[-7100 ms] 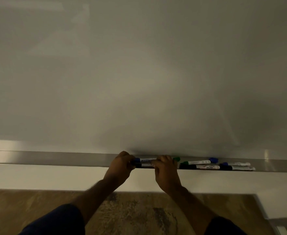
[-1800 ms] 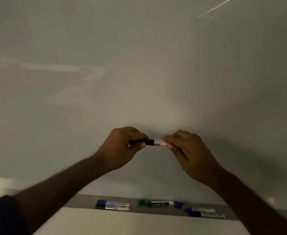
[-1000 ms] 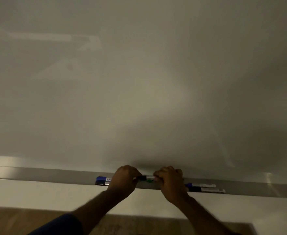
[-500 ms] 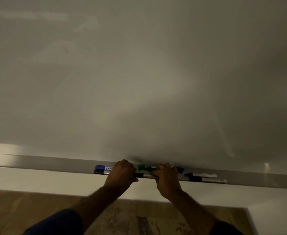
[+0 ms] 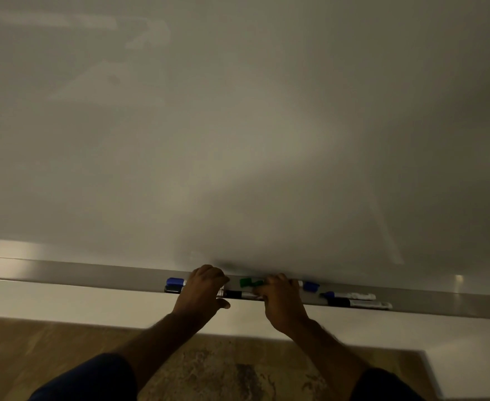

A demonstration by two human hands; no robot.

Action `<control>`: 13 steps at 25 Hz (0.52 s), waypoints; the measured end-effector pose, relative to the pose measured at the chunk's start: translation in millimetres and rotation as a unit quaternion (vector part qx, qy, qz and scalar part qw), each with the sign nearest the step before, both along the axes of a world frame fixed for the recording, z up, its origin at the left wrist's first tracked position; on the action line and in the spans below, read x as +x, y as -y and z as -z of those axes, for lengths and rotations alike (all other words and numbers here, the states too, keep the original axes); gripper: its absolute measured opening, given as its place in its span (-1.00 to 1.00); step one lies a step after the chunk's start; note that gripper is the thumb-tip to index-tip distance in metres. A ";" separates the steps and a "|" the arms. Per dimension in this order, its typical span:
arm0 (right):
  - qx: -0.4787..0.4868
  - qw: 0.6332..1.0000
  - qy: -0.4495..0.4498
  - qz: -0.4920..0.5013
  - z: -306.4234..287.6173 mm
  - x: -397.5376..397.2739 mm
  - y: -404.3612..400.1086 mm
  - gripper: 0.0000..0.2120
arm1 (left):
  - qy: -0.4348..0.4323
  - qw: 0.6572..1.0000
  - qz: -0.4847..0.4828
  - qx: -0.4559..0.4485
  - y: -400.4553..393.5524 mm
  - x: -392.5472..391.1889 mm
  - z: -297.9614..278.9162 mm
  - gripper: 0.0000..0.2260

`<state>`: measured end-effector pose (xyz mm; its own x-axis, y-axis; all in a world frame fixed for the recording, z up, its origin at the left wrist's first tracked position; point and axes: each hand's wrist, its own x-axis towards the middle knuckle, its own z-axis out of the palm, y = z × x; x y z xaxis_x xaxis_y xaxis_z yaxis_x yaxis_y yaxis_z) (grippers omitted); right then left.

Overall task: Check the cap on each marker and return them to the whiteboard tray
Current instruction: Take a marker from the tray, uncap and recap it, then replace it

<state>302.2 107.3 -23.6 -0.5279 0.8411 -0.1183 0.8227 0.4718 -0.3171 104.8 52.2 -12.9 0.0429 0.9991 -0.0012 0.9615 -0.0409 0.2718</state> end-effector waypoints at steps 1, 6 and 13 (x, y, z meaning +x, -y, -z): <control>0.001 1.000 0.001 0.000 -0.2 -0.3 0.3 -0.66 | 0.000 1.000 0.001 0.001 -0.3 0.5 -1.3 -0.53; 0.010 1.000 0.008 -0.006 -1.7 0.3 4.0 -0.64 | 0.003 0.999 0.024 0.024 -3.2 8.7 -6.1 -0.61; 0.052 0.997 -0.037 0.034 -6.6 22.3 -4.8 -0.68 | -0.021 0.999 0.018 0.023 -15.5 20.8 -8.3 -0.69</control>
